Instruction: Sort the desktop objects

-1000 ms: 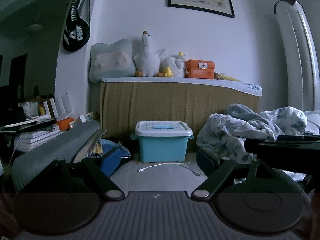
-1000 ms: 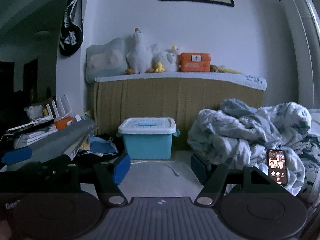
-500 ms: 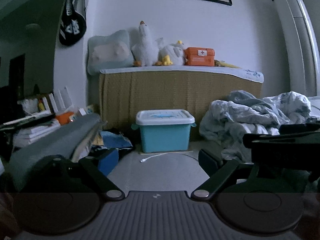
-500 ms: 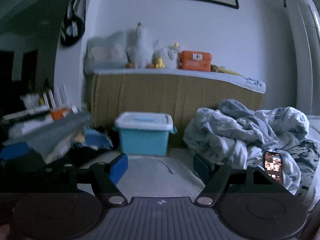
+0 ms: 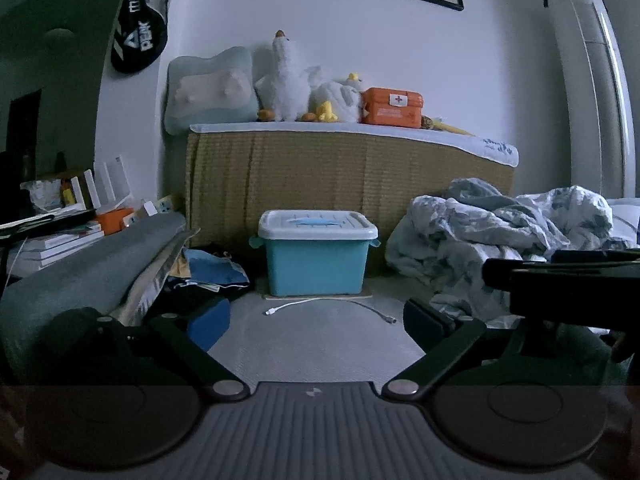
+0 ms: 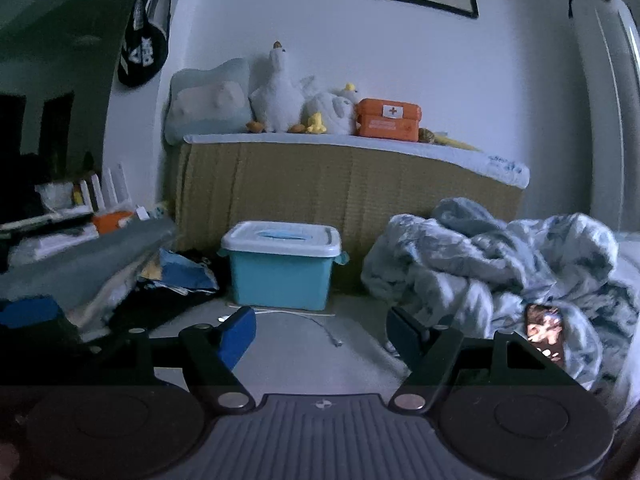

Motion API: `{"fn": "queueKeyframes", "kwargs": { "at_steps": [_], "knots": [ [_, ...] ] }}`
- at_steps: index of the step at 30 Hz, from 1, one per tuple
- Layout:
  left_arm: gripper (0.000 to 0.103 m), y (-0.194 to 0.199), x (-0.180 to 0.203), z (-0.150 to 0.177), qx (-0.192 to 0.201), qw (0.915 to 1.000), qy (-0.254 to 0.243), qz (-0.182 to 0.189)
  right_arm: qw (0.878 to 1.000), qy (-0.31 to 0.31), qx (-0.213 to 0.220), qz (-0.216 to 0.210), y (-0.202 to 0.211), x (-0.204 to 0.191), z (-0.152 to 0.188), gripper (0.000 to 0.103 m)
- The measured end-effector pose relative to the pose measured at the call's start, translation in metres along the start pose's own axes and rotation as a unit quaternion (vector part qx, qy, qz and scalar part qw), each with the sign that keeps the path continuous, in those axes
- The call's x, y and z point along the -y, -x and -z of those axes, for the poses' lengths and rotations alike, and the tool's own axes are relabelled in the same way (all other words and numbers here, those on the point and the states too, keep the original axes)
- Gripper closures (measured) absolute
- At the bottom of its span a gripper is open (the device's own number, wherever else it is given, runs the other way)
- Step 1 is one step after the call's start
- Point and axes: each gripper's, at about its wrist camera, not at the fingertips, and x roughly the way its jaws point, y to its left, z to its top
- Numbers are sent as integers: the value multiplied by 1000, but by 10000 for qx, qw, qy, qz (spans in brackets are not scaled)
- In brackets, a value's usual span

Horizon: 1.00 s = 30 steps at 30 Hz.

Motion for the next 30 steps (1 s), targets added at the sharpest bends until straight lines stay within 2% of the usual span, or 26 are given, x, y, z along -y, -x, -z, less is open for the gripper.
{"fn": "queueKeyframes", "kwargs": {
  "at_steps": [3,9,16,30],
  "knots": [
    [6,-4,-1,0,-77,10000,0,32,9998,-119,-133,-84,-6,2,1,27],
    [5,-5,-1,1,-99,10000,-13,0,9989,-78,-459,20,-16,0,4,27],
    [3,-7,-3,0,-102,9999,18,-29,9995,-35,-328,-28,-10,-2,4,26],
    [3,-9,-3,1,-166,9998,-30,-75,9993,-99,-364,20,-12,2,5,24]
  ]
}}
